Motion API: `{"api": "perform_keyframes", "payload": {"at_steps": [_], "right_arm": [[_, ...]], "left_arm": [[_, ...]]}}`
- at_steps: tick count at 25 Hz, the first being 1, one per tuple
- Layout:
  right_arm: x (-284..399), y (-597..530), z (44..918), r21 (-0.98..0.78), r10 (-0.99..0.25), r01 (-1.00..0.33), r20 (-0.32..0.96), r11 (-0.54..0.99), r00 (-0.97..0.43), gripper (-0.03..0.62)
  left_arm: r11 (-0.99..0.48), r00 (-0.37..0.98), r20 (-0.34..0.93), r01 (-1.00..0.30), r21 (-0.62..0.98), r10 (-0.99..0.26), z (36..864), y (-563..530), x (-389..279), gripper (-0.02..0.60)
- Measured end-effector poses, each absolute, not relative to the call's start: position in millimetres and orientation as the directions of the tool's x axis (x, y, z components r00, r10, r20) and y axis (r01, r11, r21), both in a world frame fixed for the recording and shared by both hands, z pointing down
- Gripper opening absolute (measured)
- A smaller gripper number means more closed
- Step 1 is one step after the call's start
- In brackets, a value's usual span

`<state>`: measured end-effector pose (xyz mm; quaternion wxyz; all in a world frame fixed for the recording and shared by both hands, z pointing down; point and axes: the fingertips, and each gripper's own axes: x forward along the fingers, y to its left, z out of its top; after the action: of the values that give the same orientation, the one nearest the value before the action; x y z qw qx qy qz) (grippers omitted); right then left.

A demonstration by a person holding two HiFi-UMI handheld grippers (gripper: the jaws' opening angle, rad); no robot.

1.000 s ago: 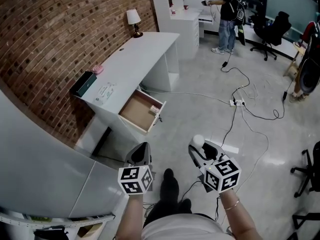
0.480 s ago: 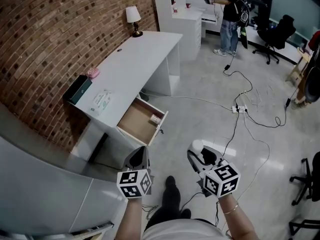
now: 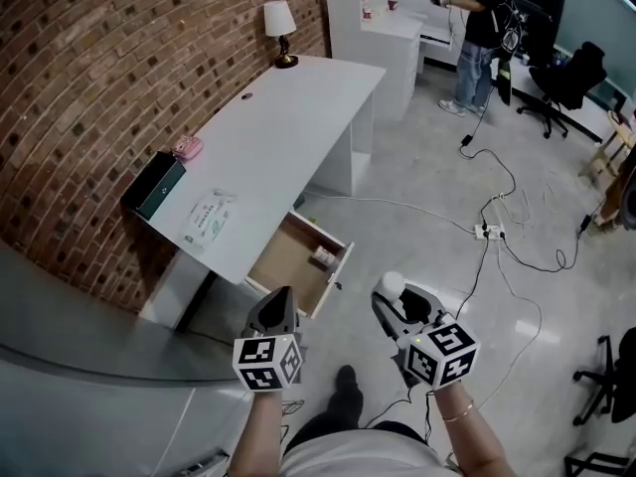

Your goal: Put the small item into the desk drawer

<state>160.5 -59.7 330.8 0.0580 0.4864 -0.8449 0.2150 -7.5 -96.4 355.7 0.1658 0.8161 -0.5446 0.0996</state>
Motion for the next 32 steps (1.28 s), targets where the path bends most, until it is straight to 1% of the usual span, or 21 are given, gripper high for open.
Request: {"api": "perform_keyframes", "payload": {"at_steps": [7, 13, 18, 25, 32], "right_arm": [[125.7, -107.1, 337.2, -0.297, -0.784, -0.844, 0.324, 0.447, -0.530, 0.172], [110.0, -130.9, 336.5, -0.284, -0.766, -0.836, 0.342, 0.468, -0.545, 0.172], [98.5, -144.9, 339.8, -0.271, -0.749, -0.828, 0.355, 0.491, -0.560, 0.172], [86.5, -172.7, 350.9, -0.288, -0.687, -0.777, 0.363, 0.559, -0.629, 0.172], [73.0, -211.6, 370.0, -0.300, -0.568, -0.686, 0.395, 0.663, -0.722, 0.172]], "left_arm": [[-0.351, 0.387, 0.322, -0.922, 0.164, -0.864, 355.1, -143.2, -37.0, 0.021], [-0.346, 0.389, 0.309, -0.920, 0.186, -0.868, 352.3, -161.7, -51.0, 0.021], [-0.313, 0.359, 0.306, -0.931, 0.190, -0.882, 353.3, -170.0, -64.3, 0.021], [-0.225, 0.260, 0.308, -0.963, 0.146, -0.915, 356.6, -181.8, -76.8, 0.021], [-0.080, 0.120, 0.312, -0.987, 0.139, -0.943, 363.8, -197.6, -90.5, 0.021]]}}
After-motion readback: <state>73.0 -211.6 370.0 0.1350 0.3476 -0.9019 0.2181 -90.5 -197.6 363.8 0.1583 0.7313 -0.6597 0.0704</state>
